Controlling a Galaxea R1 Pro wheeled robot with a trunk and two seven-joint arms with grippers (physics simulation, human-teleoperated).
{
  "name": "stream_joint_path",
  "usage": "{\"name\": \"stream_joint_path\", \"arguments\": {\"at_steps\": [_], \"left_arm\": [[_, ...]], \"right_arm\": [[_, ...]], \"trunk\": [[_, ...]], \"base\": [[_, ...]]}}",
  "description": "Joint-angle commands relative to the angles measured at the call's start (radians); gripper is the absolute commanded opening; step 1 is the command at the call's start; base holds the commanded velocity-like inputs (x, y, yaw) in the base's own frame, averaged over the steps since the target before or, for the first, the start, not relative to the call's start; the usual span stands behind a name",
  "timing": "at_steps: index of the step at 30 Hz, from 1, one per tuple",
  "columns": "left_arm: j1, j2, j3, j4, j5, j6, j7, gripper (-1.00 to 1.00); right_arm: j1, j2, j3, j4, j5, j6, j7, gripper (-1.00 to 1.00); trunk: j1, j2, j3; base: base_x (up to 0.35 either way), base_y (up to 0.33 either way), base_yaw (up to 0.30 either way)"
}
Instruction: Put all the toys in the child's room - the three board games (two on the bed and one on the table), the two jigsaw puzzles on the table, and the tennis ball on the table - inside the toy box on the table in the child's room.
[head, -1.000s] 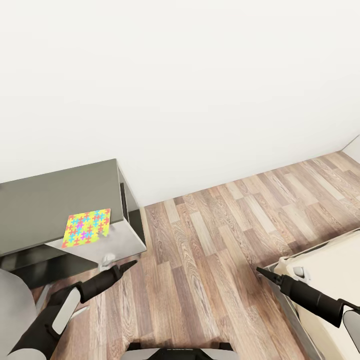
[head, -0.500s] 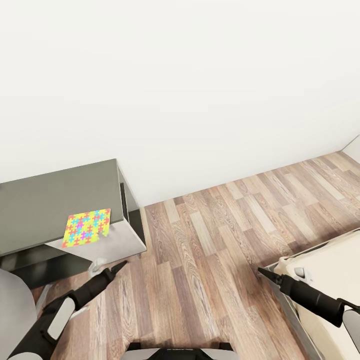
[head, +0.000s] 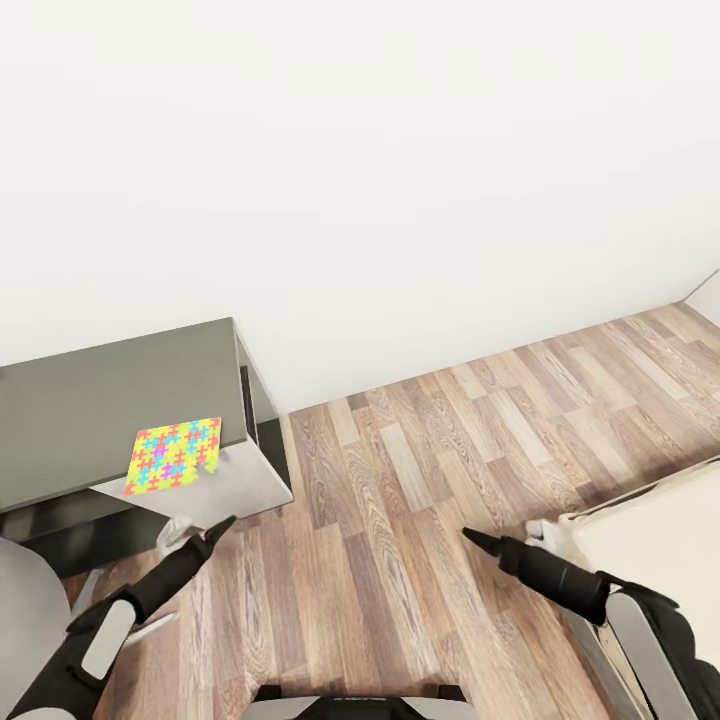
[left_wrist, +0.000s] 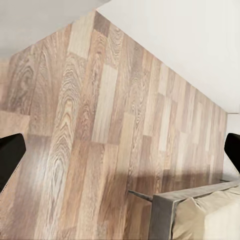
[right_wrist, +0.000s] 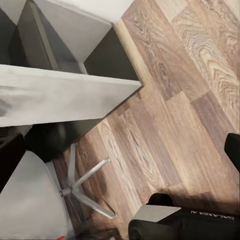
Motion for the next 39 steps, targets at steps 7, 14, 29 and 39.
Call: {"name": "stream_joint_path", "arguments": {"at_steps": [7,14,29,39], "left_arm": [[0.000,-0.002,0.068,0.000,0.001,0.010,0.011,1.00],[0.000,-0.001,0.077,0.001,-0.001,0.008,0.013,1.00],[0.000,-0.019,0.087,-0.042,0.056,0.059,-0.037,1.00],[0.002,-0.017,0.093,-0.044,0.110,0.074,-0.041,1.00]], "right_arm": [[-0.031,0.012,0.122,-0.011,0.031,0.007,-0.105,1.00],[-0.035,0.017,0.159,-0.025,0.035,0.001,-0.121,1.00],[-0.034,0.075,0.185,-0.023,0.038,-0.026,-0.121,1.00],[-0.034,0.077,0.187,-0.022,0.038,-0.027,-0.120,1.00]], "trunk": [[0.000,-0.002,-0.001],[0.000,-0.002,-0.001],[0.000,-0.002,-0.001],[0.000,-0.002,-0.001]], "base": [[0.000,0.000,0.000],[0.000,0.000,0.000],[0.000,0.000,0.000],[0.000,0.000,0.000]]}}
